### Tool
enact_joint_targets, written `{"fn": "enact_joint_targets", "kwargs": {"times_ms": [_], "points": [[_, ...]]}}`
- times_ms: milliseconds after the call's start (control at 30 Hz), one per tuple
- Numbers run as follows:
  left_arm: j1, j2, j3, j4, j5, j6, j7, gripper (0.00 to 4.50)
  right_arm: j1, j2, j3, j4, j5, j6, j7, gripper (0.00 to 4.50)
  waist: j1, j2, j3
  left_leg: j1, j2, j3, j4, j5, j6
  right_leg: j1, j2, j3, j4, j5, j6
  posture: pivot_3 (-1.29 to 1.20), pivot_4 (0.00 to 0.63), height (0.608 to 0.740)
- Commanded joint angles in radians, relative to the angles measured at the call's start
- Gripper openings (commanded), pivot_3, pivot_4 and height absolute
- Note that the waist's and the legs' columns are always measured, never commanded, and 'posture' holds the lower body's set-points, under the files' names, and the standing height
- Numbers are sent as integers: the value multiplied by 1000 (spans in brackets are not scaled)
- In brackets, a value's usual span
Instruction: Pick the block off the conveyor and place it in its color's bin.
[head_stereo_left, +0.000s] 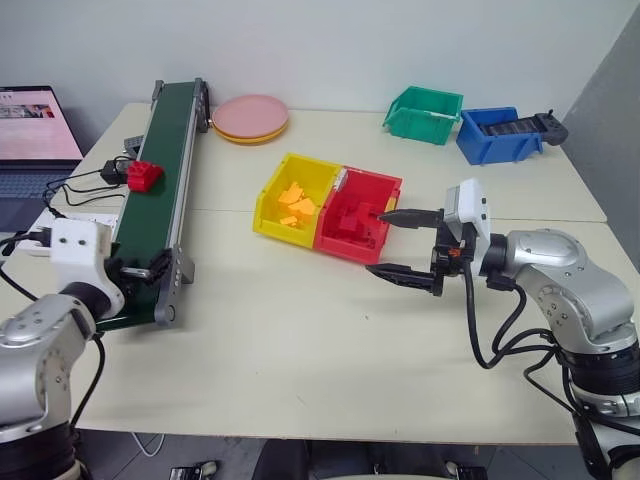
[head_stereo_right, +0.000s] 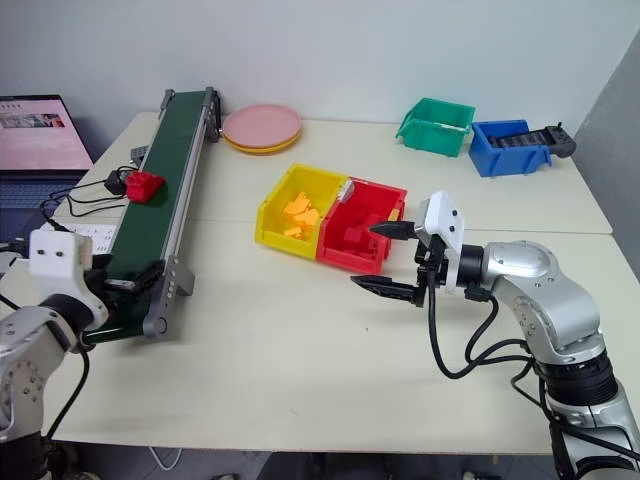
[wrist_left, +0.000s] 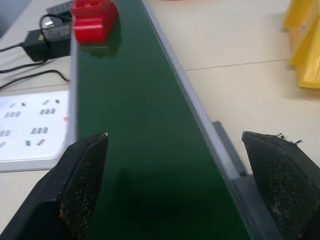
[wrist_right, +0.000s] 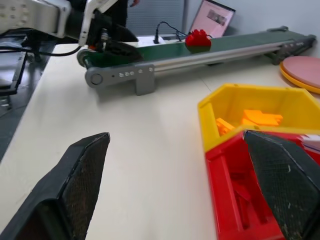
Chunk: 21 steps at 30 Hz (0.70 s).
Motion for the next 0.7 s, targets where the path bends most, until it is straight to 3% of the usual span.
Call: {"fn": "enact_joint_targets", "kwargs": {"times_ms": [33,333,700], "points": [[-21,53,58,41,-3,5,-10,4459,-15,-12,-15,-35,22,1,8,4500,0,0,0,0,0,0,0,0,0,0,0,0,0,0,0,0,150,740],[-59,154,33,183,3,5,-82,4459,-35,-9,-4,-47,30,17,2,4500,-2,-1,1,0,0,0,-1,0,0,-1,-1,-1,0,0,0,0,150,740],[-90,166,-42,241,15,-15,-130,4459,-36,-18,-12,-60,36,34,1,4500,-2,-1,1,-1,-1,0,-1,0,0,-1,-2,-1,0,0,0,0,150,740]]}}
